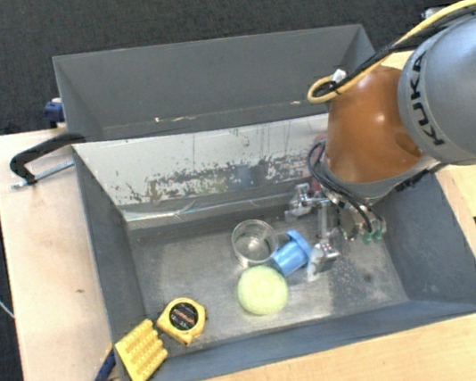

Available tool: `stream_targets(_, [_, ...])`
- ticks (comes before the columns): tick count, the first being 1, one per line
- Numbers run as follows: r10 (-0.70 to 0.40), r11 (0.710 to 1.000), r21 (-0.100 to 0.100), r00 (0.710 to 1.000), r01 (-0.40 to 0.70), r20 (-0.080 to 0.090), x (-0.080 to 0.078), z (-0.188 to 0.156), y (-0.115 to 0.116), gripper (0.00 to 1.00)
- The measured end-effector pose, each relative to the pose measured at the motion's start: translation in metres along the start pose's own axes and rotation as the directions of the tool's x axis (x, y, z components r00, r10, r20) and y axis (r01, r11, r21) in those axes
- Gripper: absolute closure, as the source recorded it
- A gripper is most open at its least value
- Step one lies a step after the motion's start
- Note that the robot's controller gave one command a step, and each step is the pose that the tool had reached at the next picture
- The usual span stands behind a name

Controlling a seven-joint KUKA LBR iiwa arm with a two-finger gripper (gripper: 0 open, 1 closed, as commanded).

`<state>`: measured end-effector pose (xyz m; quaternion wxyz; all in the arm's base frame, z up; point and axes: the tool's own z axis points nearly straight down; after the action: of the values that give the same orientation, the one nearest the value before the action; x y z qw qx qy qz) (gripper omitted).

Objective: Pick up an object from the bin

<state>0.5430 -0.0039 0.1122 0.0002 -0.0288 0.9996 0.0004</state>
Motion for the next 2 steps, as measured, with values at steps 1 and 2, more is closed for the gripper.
stream_targets(1, [0.041, 0.999, 0.000, 0.999, -0.041, 0.005, -0.001, -0.015, 0.004, 0.00])
stream_targets(2, [0.035, 0.999, 0.000, 0.999, -0.035, 0.007, 0.006, 0.040, 0.003, 0.00])
